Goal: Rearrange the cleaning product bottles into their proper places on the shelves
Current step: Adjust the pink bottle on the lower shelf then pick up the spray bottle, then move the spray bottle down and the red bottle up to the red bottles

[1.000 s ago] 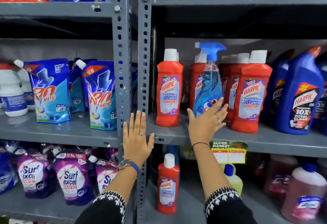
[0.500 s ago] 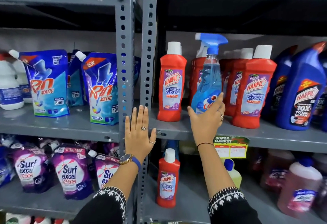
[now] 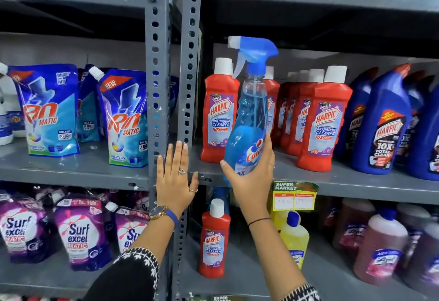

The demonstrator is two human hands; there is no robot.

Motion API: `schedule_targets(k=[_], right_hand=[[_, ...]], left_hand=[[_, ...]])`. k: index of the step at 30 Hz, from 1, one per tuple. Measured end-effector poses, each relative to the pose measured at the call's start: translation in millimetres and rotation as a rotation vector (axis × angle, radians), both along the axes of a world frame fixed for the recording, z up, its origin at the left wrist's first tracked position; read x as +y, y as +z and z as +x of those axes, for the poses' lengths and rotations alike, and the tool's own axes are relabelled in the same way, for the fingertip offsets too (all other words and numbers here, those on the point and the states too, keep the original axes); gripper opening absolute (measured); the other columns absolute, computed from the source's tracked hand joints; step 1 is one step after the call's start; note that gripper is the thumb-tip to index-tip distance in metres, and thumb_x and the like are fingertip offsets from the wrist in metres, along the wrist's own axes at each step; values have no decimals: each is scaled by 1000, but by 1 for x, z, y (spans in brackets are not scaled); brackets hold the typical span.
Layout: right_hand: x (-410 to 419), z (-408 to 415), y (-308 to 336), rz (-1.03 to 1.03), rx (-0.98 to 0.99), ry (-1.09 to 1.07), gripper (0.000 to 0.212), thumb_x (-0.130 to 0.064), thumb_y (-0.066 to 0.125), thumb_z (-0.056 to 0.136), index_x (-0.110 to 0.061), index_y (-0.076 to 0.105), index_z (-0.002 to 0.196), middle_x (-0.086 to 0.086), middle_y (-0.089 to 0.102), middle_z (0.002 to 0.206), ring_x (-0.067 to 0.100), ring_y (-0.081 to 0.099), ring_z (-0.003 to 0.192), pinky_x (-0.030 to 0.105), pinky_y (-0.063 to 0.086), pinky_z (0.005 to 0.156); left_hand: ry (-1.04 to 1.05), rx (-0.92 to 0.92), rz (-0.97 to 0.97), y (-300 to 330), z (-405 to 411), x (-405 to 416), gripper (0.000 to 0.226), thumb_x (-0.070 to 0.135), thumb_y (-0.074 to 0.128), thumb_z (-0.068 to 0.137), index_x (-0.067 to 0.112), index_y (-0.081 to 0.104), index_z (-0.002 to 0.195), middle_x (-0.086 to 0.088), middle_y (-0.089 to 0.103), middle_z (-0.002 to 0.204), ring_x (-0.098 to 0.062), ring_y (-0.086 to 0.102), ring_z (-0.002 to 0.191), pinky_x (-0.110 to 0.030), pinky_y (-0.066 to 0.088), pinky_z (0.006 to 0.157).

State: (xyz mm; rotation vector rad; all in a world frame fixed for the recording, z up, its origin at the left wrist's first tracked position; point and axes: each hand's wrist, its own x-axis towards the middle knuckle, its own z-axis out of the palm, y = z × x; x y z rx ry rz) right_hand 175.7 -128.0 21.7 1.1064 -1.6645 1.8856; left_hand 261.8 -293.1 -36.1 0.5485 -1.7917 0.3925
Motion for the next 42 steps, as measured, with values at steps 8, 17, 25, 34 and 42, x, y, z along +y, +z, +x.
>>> schedule_targets(k=[8,17,25,34,42], right_hand=[[12,39,-60,70,-19,85,117,-29,88,54,-29,13,144,-25,22,137,-20,19,126,-1,17,101],[13,25,-152,235,-242,87,119,-23,91,53,-37,14,142,-13,31,137,-10,28,122,10,24,102],[18,-1,-219,277,-453,19,116,-15,92,53,-21,21,144,-6,34,132,5,32,122,26,32,103],[15,-35,-268,325,-616,-6,116,-3,89,55,-22,19,146,3,34,142,14,41,125,34,35,109],[-5,-56,-284,307,-676,-28,113,0,88,57,-19,20,145,2,35,140,7,40,120,25,36,105]], left_hand=[[-17,-11,32,1,1,2,75,35,37,90,15,1,152,2,-5,160,-19,4,146,-41,0,119],[-1,-25,29,3,2,4,72,38,33,93,16,-1,152,4,-7,159,-18,2,146,-40,-3,119],[35,-11,11,2,0,3,78,32,41,89,15,-1,152,-9,16,155,-23,8,145,-41,-1,119],[32,9,-19,2,-1,2,68,31,43,89,6,18,147,-17,29,151,-31,22,141,-41,-2,118],[52,-8,-16,1,-2,2,66,29,46,91,3,19,145,-20,30,150,-33,24,141,-45,2,118]])
